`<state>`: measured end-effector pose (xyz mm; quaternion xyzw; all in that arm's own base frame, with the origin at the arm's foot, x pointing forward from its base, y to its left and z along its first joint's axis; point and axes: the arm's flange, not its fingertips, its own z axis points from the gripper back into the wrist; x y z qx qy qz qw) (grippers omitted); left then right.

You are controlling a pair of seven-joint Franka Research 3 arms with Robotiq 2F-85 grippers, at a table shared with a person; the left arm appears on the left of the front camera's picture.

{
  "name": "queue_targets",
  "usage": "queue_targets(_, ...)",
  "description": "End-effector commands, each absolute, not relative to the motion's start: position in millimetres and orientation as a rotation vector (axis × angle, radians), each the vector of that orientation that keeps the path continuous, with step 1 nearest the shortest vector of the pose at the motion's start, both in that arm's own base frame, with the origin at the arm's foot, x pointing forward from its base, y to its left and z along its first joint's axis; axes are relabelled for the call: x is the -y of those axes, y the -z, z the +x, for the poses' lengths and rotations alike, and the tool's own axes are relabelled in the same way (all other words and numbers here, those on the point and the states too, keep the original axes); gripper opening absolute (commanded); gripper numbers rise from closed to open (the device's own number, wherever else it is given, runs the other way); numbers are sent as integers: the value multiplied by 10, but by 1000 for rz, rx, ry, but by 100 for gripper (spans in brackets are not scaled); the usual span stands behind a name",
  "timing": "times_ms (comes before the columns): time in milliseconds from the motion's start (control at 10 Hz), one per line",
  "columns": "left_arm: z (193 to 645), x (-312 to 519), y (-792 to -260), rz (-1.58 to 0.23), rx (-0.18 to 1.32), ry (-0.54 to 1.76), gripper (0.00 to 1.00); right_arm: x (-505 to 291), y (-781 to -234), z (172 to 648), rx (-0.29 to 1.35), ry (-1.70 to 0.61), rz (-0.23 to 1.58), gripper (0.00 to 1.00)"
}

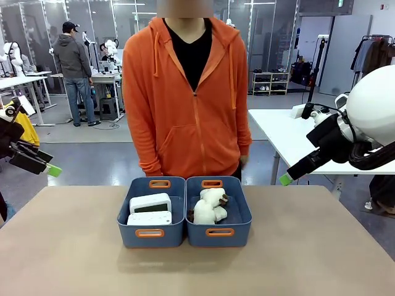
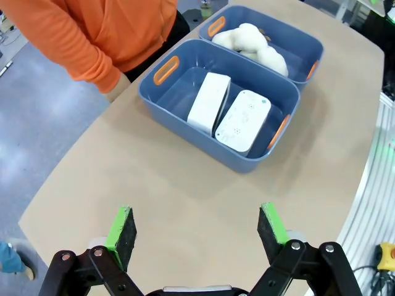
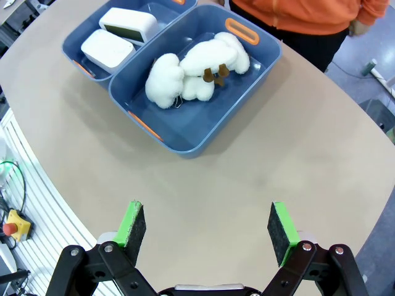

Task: Sort the digital clocks into the basket.
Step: Pick up the Digital clock from the table and place it into the empty Plastic storage basket.

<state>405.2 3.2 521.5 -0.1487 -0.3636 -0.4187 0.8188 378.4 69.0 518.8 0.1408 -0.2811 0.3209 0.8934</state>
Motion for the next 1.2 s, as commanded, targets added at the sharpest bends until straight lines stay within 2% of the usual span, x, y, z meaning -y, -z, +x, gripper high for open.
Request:
queue_targets(0, 4082, -40, -5247, -325, 764, 895, 100, -711, -5188, 3775, 585, -645, 283, 100)
queue_targets(1100, 4082, -40, -5247, -325, 764, 895, 100, -711, -5188, 3775, 585, -645, 283, 100)
